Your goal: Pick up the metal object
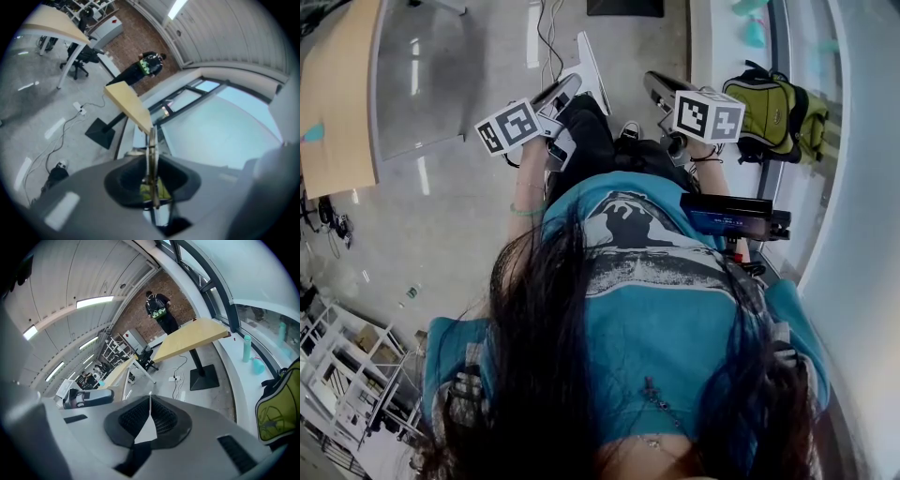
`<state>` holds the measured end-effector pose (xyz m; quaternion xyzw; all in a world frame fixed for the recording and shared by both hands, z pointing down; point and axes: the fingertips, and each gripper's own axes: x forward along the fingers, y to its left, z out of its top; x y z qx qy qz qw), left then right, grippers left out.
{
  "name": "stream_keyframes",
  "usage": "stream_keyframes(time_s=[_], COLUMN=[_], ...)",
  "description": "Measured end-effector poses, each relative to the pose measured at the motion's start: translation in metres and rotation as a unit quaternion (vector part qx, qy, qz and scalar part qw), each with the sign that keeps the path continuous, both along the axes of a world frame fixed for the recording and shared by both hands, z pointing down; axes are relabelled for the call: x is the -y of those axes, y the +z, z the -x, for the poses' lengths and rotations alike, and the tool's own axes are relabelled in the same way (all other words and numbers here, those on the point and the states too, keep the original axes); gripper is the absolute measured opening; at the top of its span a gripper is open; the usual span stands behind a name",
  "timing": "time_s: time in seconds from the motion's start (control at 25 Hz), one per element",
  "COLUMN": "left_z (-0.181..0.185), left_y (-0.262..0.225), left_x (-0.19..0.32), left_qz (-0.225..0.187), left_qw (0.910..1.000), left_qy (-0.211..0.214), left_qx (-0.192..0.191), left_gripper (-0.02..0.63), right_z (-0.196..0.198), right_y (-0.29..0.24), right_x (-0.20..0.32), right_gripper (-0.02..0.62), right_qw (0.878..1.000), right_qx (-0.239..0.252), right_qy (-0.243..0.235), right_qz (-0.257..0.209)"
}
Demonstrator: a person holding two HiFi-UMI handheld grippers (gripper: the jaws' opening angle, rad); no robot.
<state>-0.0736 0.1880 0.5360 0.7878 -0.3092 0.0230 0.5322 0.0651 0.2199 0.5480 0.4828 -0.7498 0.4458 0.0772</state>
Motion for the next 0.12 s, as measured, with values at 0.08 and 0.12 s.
stream_keyframes(time_s=[0.08,0.12], left_z=[-0.0006,-0.0010], left_y=[-0.0018,-0.0026], left_x=[0.0000,-0.0002], left_qz=[-0.001,-0.002], left_qw=[1.0000,1.0000], left_qy=[0.000,0.000], left_qx=[0.000,-0.001], left_gripper=[0.080,0.080], right_z=[-0.0013,-0.0020], right_y=[-0.0007,-0.0010], right_x=[-0.0008,-0.0011], right_gripper=[0.018,0.020], right_qw=[1.000,1.000], right_qx=[-0.001,-0.001], right_qy=[0.001,0.002], right_qz=[0.001,0.001])
